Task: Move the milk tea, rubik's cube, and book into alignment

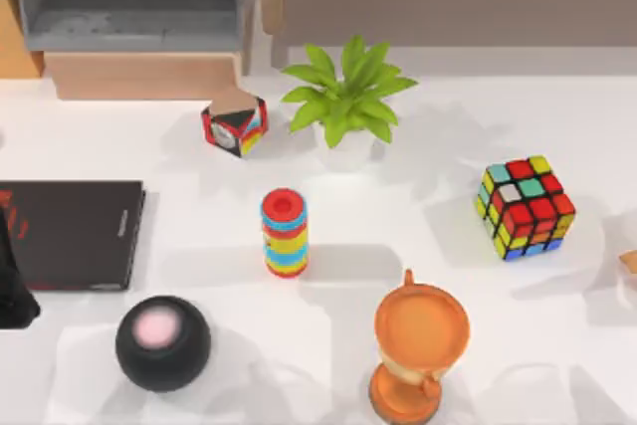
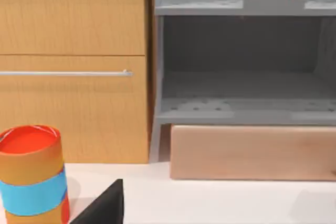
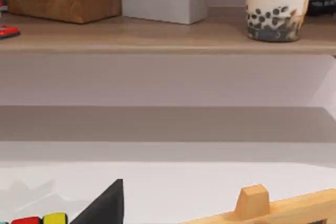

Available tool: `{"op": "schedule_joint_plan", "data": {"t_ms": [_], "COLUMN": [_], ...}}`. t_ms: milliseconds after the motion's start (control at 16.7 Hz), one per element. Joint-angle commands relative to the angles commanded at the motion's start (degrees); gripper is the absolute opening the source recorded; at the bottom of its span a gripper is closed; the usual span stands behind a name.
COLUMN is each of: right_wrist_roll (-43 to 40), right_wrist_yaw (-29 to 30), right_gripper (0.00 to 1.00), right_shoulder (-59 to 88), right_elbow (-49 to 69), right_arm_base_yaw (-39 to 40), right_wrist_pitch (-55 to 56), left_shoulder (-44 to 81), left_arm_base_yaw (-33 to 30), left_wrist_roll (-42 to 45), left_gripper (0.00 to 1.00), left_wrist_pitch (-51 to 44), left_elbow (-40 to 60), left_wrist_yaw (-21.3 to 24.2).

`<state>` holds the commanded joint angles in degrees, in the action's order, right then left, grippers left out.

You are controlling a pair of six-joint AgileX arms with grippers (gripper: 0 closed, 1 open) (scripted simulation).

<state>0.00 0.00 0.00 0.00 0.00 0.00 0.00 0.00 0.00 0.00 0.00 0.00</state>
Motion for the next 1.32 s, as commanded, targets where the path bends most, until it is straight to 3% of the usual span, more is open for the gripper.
{"op": "schedule_joint_plan", "data": {"t_ms": [240,480,1320], "right_wrist_roll": [0.01,0.05,0.26], "right_wrist_yaw": [-0.28,-1.78,-10.18], "right_gripper": [1.00,1.00,1.00], "right_shoulder": [1.83,12.78,88.23], "right_elbow": [1.32,8.29,47.37], "right_arm_base_yaw": [-0.33,-2.08,-11.92], "right_wrist_pitch": [1.15,7.18,41.06], "left_shoulder": [0.00,0.00,0.00], "left_arm_base_yaw": [0.00,0.00,0.00], "left_wrist_roll": [0.00,0.00,0.00], "left_gripper": [1.00,1.00,1.00], "left_wrist_pitch": [0.00,0.00,0.00], "left_elbow": [0.00,0.00,0.00], "left_wrist_yaw": [0.00,0.00,0.00]}}
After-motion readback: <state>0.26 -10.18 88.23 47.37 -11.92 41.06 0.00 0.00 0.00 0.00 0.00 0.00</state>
